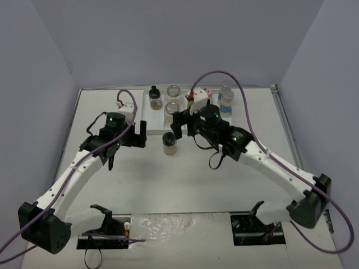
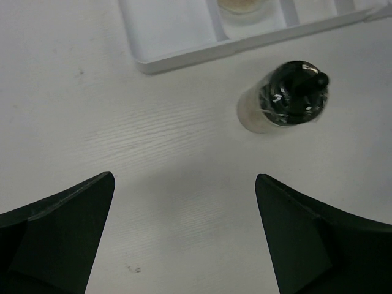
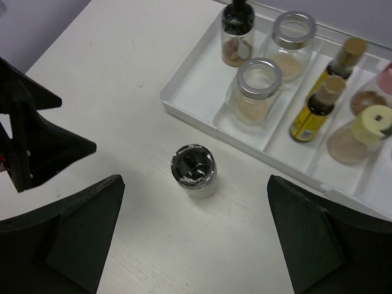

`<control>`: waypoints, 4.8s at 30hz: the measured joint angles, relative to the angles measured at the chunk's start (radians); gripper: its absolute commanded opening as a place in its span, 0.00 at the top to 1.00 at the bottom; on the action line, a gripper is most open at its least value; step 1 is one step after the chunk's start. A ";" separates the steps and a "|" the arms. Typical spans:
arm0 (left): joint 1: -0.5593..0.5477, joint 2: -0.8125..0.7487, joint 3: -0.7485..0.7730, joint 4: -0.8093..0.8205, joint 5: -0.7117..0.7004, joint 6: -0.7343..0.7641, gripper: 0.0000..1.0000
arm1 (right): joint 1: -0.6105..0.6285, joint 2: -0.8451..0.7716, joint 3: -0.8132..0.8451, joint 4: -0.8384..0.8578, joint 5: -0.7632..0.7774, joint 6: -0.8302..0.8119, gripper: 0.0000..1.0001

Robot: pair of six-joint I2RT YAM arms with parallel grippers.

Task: Organize the condiment bottles

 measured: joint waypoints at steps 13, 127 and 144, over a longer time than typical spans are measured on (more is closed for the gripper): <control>-0.330 0.229 0.036 0.160 -0.057 0.003 0.03 | -0.315 -0.368 -0.317 -0.116 0.085 0.085 0.00; -0.012 0.464 0.508 0.112 -0.186 -0.011 0.03 | -0.369 -0.608 -0.399 -0.203 0.189 0.086 0.00; 0.005 -0.467 -0.043 -0.053 -0.391 0.016 0.03 | -0.369 -0.825 -0.422 -0.215 0.349 0.073 0.00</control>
